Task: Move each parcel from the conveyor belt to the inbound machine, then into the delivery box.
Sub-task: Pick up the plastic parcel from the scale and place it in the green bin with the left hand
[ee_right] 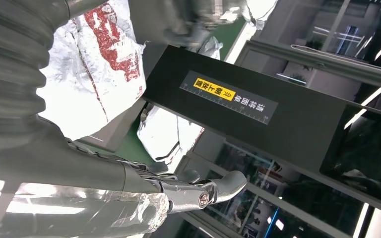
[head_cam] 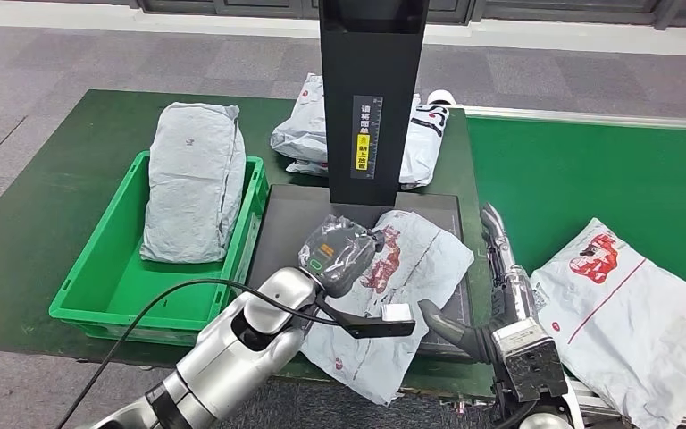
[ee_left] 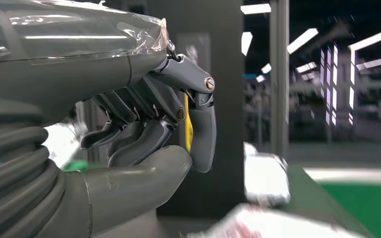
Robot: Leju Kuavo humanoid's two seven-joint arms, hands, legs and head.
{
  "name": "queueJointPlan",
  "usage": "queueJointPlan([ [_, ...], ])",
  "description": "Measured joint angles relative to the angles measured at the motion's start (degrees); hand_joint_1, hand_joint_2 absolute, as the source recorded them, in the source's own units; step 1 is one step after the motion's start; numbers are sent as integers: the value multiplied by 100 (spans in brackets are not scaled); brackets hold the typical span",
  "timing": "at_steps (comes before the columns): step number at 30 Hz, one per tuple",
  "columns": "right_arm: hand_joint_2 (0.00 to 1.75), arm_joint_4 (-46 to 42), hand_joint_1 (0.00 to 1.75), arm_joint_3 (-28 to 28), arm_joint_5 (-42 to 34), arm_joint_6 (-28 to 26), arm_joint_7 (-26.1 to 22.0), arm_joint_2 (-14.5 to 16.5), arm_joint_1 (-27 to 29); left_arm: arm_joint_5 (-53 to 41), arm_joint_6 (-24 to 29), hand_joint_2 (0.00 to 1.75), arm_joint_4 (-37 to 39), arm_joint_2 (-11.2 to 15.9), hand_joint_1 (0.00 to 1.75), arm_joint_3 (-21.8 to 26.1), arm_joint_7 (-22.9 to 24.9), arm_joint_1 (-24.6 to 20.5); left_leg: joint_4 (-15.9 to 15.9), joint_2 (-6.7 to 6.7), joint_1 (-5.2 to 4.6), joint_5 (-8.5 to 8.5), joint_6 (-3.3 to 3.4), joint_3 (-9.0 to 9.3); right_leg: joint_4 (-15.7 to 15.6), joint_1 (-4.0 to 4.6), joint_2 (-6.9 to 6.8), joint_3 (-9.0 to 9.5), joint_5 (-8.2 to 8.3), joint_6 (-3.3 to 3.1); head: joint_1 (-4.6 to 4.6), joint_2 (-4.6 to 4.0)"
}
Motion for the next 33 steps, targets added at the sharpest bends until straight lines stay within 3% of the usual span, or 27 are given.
queueJointPlan([
  [1, 175, 0, 0, 0, 2, 3, 4, 0, -2, -55, 18, 175, -77, 11, 175, 65, 21, -7, 0, 0, 0, 0, 0, 0, 0, 0, 0, 0, 0, 0, 0, 0],
  [5, 175, 1, 0, 0, 7, 12, 40, 3, -20, -155, -63, 175, -250, 37, 0, 261, 41, -71, 0, -1, 0, 0, 0, 0, 0, 0, 0, 0, 0, 0, 0, 1],
  [11, 175, 2, 0, -1, 21, 62, 58, 19, -119, 49, -850, 175, -142, 21, 0, 347, -252, -218, 0, -1, 0, 0, 0, 0, -1, -1, 0, 0, 0, 0, 0, 1],
  [16, 175, 2, 0, -65, 37, 132, 56, 43, -134, 197, -1209, 175, 277, -60, 0, 306, -515, -326, 0, -2, 0, 0, 0, 0, -1, -1, 0, -1, 0, 0, 0, 1],
  [33, 175, 11, 0, -101, 18, 158, -17, 48, -136, 456, -1680, 175, 1087, -116, 0, -36, -969, -519, 0, -1, 0, 0, 0, 0, -1, 0, 0, -1, 0, 0, 0, 1],
])
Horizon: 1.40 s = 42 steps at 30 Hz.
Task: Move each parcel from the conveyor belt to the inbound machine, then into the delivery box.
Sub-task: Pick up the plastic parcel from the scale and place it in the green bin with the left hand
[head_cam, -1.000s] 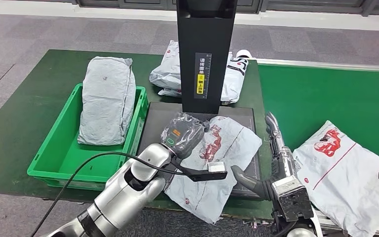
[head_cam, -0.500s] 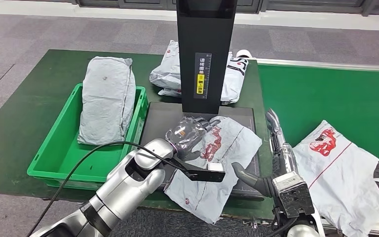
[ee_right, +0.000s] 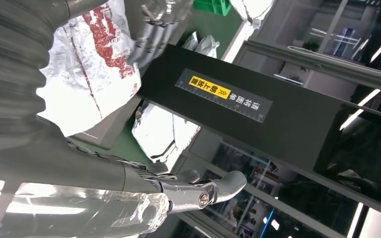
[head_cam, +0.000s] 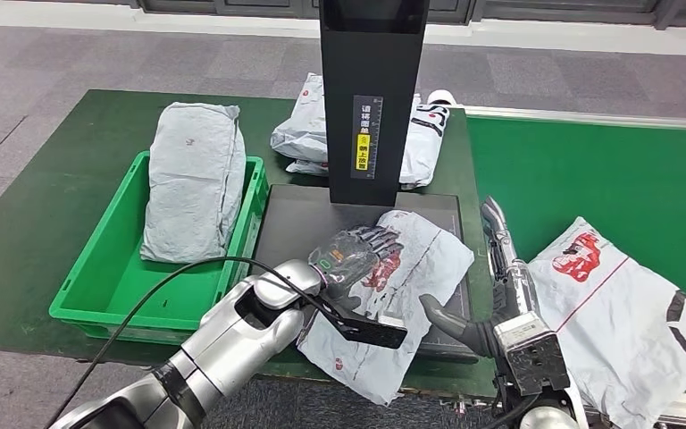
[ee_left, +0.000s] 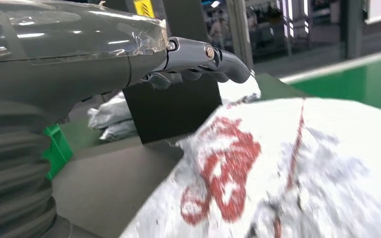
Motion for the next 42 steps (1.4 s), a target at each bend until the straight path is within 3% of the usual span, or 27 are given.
queueJointPlan([
  [3, 175, 8, 0, 0, -21, -1, -15, -5, 0, 24, -105, 175, 132, 10, 5, -131, -113, -30, 0, 0, 0, 0, 0, 0, 0, 0, 0, 0, 0, 0, 0, -1],
  [4, 175, 13, 0, 0, -28, -1, -16, -10, 0, 30, -130, 175, 179, 14, 25, -176, -139, -39, 0, 0, 0, 0, 0, 0, 0, 0, 0, 0, 0, 0, 0, -2],
  [7, 175, 38, 0, 0, -59, 1, -18, -29, -2, 40, -214, 175, 333, 21, 150, -322, -212, -66, 0, -1, 0, 0, 0, 0, 0, 0, 0, 1, 0, 0, 0, -1],
  [8, 175, 47, 0, 0, -68, 3, -19, -34, -2, 48, -248, 175, 386, 21, 173, -374, -246, -77, 0, -1, 0, 0, 0, 0, 0, 0, 0, 1, 0, 0, 0, -1],
  [17, 175, 56, 0, 0, -93, 34, -11, -39, -2, 115, -347, 175, 758, 22, 175, -773, -411, -143, 0, 0, 0, 0, 0, 0, 0, 0, 0, 1, 0, 0, 0, -1],
  [30, 175, 54, 0, 0, -75, 43, 7, -39, 3, 196, -357, 175, 848, 50, 175, -914, -420, -168, 0, 0, 0, 0, 0, 0, 0, 0, 0, 0, 0, 0, 0, 0],
  [33, 175, 41, 0, 0, -66, 33, 16, -39, 24, 224, -216, 175, 816, 81, 175, -927, -260, -180, 0, 0, 0, 0, 0, 0, 0, 0, 0, 0, 0, 0, 0, -1],
  [37, 175, -55, 0, -42, -49, -31, 55, -37, 129, 70, 507, 175, 520, 176, 175, -869, 330, -180, 0, -2, 0, 0, 0, -1, 1, 0, -1, 1, 0, 0, -1, 1],
  [42, 175, -171, 0, -203, -43, -56, 90, -32, 256, -75, 874, 175, -212, 342, 175, -419, 710, -193, 0, 0, 0, 0, 0, -2, 1, 0, -1, 0, 0, 0, 0, -1],
])
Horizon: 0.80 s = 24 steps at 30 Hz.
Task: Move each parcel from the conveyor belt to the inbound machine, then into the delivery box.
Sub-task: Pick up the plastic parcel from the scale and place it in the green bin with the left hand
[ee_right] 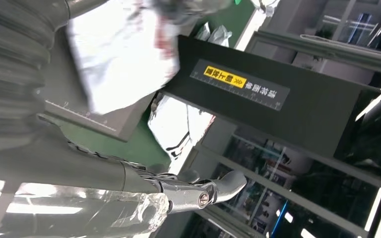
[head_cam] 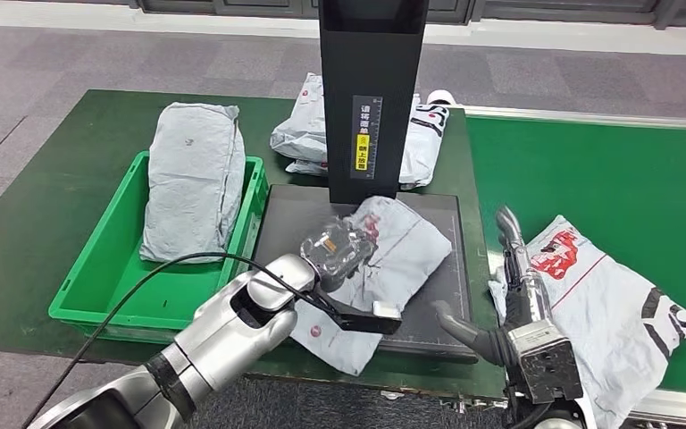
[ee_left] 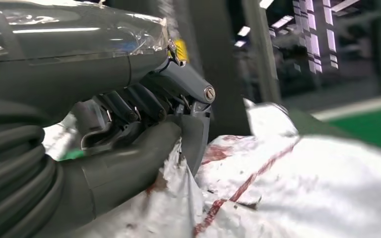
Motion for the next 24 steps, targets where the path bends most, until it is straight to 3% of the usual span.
queueJointPlan([
  [5, 175, -31, 0, -79, -1, 3, 2, 5, 15, -69, 35, 175, -299, 65, 175, 200, 22, 32, 0, -4, 0, 0, 0, 0, 0, 0, -2, 1, 0, 0, -1, 1],
  [7, 175, -30, 0, -114, -13, -14, 28, 15, 19, -92, 283, 175, -476, 102, 175, 331, 116, 101, 0, -2, 0, 0, 0, -1, 1, 0, -1, 0, 0, 0, -1, 1],
  [10, 175, -22, 0, -273, -72, -63, 96, 50, 19, -116, 836, 175, -1024, 190, 175, 775, 278, 239, 0, 0, 0, 0, 0, -2, 1, 0, 0, -2, 0, 0, -1, 0],
  [15, 175, 119, 0, -496, -236, -109, 78, 56, 11, -350, 1228, 175, -1824, 308, 175, 1529, 336, 419, 0, -1, 2, 0, 0, -3, 1, 2, 0, -2, 0, 0, -1, -1],
  [24, 175, 496, 0, -561, -404, -246, 3, 28, -69, -1193, 1858, 175, -2446, 532, 175, 2512, 754, 443, 0, 0, 2, 2, -1, -2, 2, 2, 0, -1, 1, -1, -1, 0],
])
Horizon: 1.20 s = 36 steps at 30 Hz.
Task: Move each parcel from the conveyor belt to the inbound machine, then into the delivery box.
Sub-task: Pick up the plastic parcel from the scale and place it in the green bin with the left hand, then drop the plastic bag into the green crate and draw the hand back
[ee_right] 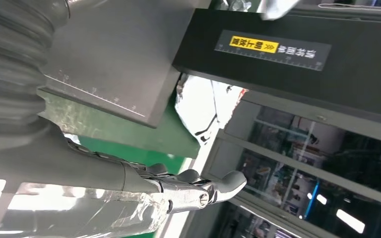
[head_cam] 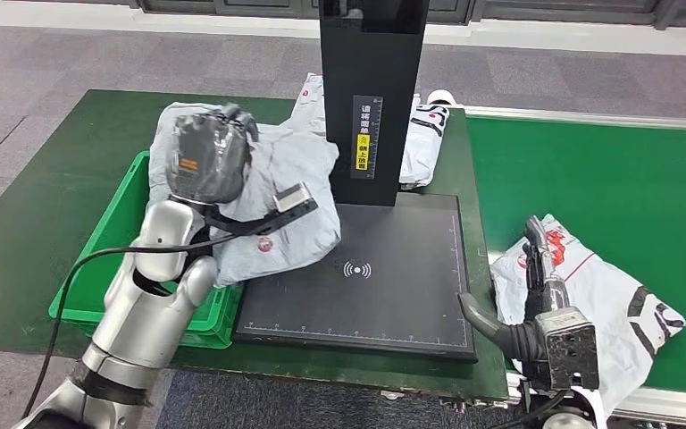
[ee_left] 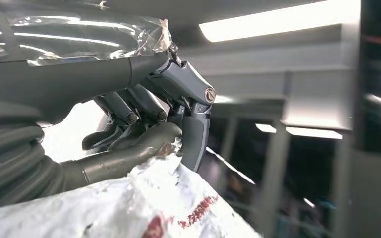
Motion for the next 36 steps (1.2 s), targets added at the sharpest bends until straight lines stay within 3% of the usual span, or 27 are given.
queueJointPlan([
  [8, 175, 191, 0, -1, -66, -49, -6, -49, -58, -455, 98, 175, -213, 166, 175, 602, 251, -7, 0, -1, 0, 0, 0, -1, 1, 0, 0, 0, 0, 0, 1, -1],
  [13, 175, 297, 0, -1, -122, -89, -33, -120, -83, -656, 63, 175, -183, 394, 175, 1215, 392, -21, 0, 5, 0, 0, 0, -1, 1, 1, 4, -5, 0, 0, 0, -1],
  [14, 175, 311, 0, -1, -132, -98, -36, -135, -90, -664, 63, 175, -155, 438, 167, 1327, 389, -21, 0, 4, 1, 1, -1, -1, 2, 2, 3, -6, 0, 0, 0, -1],
  [15, 175, 324, 0, -1, -141, -107, -37, -148, -100, -669, 55, 175, -123, 472, 142, 1423, 385, -21, 0, 2, 2, 1, -1, -1, 3, 2, 2, -6, 0, -1, 0, -1],
  [18, 175, 347, 0, -1, -163, -136, -34, -179, -133, -649, -143, 175, 71, 549, 19, 1650, 378, -24, 0, -1, 3, 2, -2, -1, 4, 2, 0, -4, -1, -1, 1, 0],
  [19, 175, 348, 0, -1, -167, -144, -32, -188, -140, -634, -255, 175, 193, 569, 0, 1707, 375, -24, 0, 0, 3, 2, -3, -1, 4, 2, 1, -4, -1, -1, 1, 1],
  [28, 175, 348, 0, -14, -171, -150, -20, -216, -148, -654, -612, 175, 1742, 684, 0, 1851, 404, -115, 0, 4, 1, 4, -5, -1, 4, 1, 4, -7, 2, -4, 1, 0],
  [36, 175, 348, 0, -38, -172, -138, -12, -218, -138, -652, -715, 175, 2205, 665, 0, 1851, 389, -224, 0, 6, 1, 4, -5, -1, 3, 1, 6, -10, 2, -4, 1, -1],
])
